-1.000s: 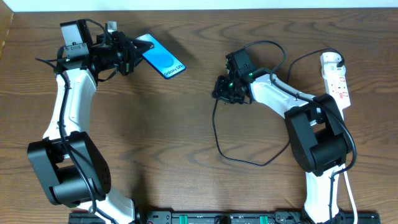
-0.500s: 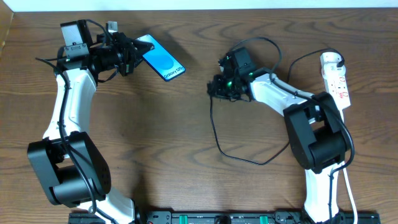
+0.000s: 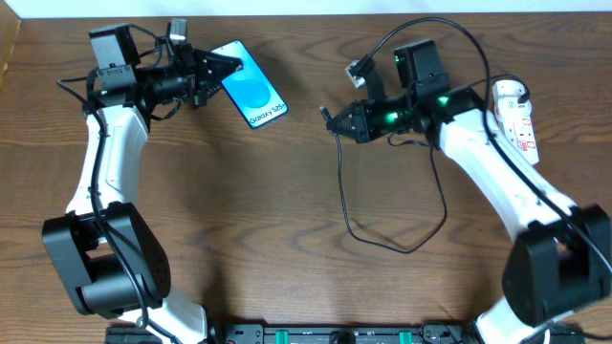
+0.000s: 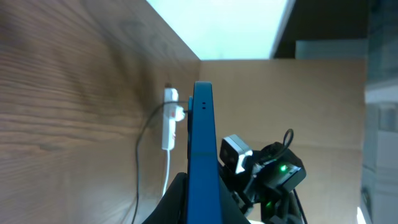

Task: Plug charger to phone and switch on socket
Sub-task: 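Grasp the black cable's USB-C plug with the right gripper and lift it, then push the plug up into the phone's bottom port held by the left gripper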

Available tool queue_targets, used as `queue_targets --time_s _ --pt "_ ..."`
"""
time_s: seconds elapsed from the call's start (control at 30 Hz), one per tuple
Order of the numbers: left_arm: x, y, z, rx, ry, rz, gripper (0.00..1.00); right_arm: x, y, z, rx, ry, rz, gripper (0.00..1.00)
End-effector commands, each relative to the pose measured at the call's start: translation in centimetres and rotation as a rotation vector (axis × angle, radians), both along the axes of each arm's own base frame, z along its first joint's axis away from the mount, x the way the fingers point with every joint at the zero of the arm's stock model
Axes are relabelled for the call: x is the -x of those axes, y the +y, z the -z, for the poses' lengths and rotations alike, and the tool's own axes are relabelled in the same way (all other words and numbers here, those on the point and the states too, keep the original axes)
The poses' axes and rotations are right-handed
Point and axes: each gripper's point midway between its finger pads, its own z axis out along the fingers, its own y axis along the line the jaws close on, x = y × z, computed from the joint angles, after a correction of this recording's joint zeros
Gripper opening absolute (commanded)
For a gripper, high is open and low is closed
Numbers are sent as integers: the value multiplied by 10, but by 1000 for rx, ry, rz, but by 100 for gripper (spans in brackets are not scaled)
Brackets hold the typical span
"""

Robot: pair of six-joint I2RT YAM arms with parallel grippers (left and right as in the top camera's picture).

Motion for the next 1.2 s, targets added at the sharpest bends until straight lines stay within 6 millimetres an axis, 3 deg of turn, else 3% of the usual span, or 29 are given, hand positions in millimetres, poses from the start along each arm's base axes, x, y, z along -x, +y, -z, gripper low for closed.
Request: queue_targets --time_s 0.0,0.17,0.47,0.77,1.17 --pt "14 -7 -23 45 -66 77 7 17 4 -18 -20 -66 -79 1" --pt "14 -7 -23 45 -66 77 7 31 11 -30 -27 -75 -106 1" --pt "16 -8 -25 56 -69 90 7 60 49 -35 -58 -48 -183 1" --pt "16 -8 -25 50 -82 92 7 62 67 -47 -102 -40 -171 1" --pt "12 -16 -20 12 -94 81 7 61 70 -50 -113 -22 -154 1"
